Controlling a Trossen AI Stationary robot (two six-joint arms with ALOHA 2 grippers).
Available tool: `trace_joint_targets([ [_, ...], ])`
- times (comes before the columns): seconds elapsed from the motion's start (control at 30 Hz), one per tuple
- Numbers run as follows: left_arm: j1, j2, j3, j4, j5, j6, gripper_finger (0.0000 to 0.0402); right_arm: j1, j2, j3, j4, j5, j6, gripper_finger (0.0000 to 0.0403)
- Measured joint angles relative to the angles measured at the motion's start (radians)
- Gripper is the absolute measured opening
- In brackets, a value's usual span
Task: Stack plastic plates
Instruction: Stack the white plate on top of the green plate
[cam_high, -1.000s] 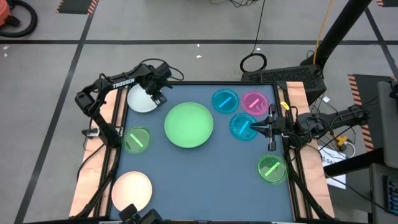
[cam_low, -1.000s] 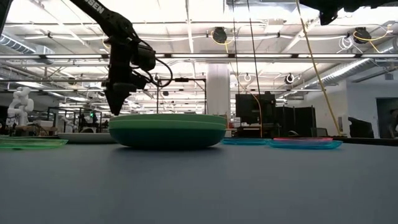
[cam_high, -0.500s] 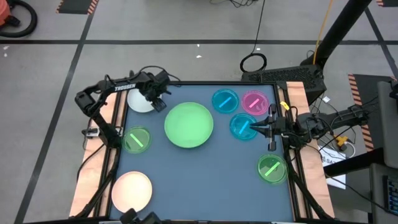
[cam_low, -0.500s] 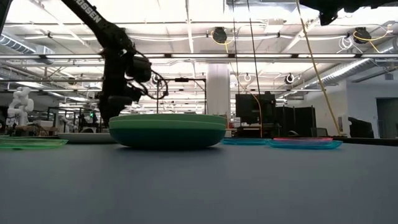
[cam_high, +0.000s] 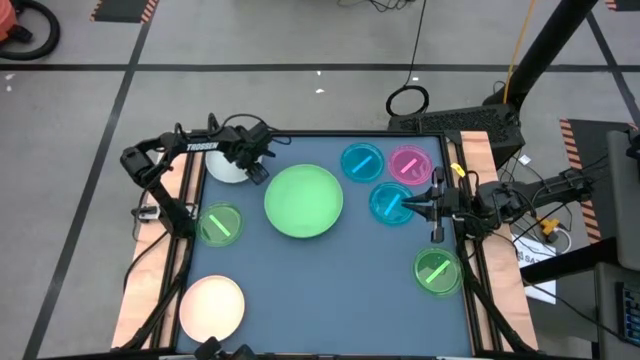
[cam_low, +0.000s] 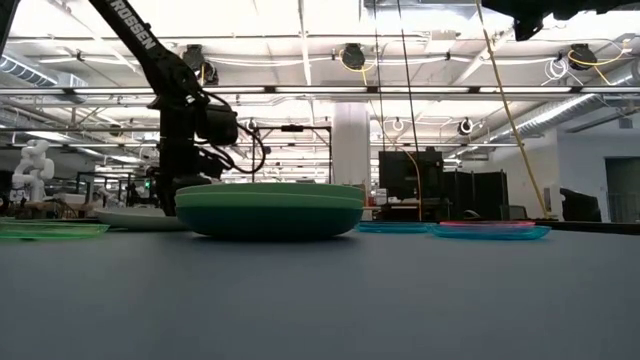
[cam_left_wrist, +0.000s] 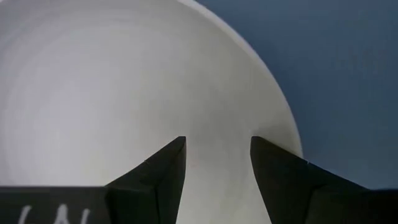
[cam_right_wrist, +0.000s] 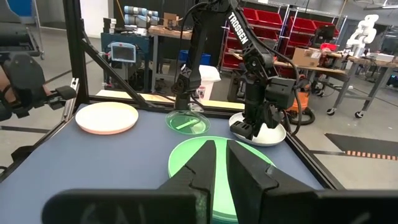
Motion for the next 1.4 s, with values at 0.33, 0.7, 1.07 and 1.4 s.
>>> trace_joint_targets([
  [0.33, -0.006, 0.0, 0.0, 0.038, -0.013, -0.024, 0.0186, 0.0, 0.0, 0.0, 0.0, 0.0, 0.0, 0.0031],
  [0.7, -0.023, 0.001, 0.0, 0.036, -0.046, -0.024, 0.0152, 0.0, 0.0, 0.0, 0.0, 0.0, 0.0, 0.0031],
  [1.07, -0.046, 0.001, 0.0, 0.032, -0.048, -0.047, 0.0046, 0.0, 0.0, 0.0, 0.0, 0.0, 0.0, 0.0031],
  [1.4, -0.129, 0.001, 0.0, 0.032, -0.097, -0.063, 0.0006, 0.0, 0.0, 0.0, 0.0, 0.0, 0.0, 0.0031],
])
